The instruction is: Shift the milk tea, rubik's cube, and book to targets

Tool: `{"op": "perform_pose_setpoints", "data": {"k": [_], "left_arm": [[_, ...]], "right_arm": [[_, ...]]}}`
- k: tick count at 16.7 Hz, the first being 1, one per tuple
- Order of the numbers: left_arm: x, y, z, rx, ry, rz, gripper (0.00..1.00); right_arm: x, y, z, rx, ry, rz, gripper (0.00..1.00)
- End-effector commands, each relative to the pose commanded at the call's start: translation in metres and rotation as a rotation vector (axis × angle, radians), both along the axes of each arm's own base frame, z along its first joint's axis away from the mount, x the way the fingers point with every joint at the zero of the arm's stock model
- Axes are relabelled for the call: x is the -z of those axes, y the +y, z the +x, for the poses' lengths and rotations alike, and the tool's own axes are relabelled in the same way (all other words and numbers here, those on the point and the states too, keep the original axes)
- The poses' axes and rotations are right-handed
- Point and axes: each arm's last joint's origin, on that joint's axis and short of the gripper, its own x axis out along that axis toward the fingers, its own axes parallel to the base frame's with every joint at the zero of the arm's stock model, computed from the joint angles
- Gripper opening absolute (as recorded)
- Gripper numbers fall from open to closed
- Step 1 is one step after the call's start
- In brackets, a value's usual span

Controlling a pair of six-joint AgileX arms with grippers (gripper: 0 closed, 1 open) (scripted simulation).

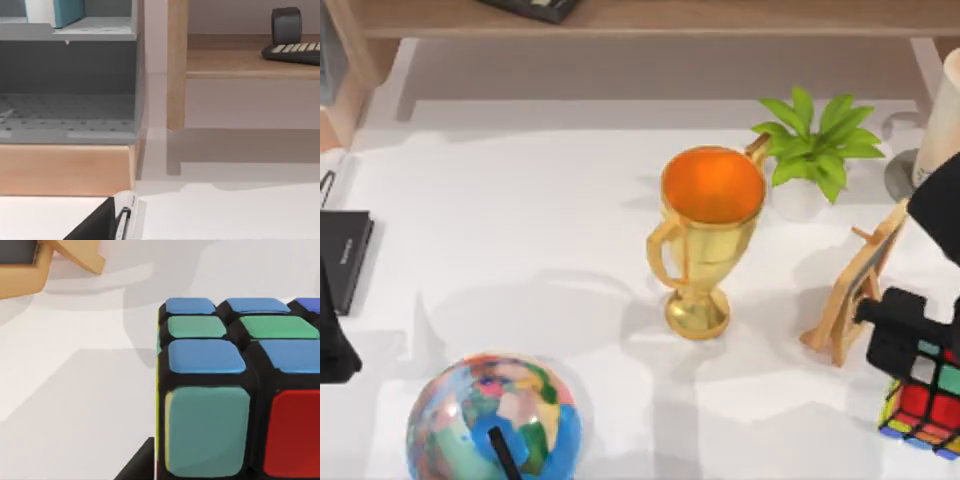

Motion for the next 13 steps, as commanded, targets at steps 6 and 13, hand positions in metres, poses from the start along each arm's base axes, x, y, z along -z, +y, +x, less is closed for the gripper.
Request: {"op": "perform_pose_setpoints", "data": {"k": [6, 13], "left_arm": [[0.0, 0.0, 0.0, 0.0, 0.0, 0.0, 1.0], [0.0, 0.0, 0.0, 0.0, 0.0, 0.0, 1.0]], "right_arm": [[-0.107, -0.015, 0.022, -0.197, -0.53, -0.009, 0.0], [-0.162, 0.001, 0.088, -0.298, -1.078, -0.127, 0.0]]}}
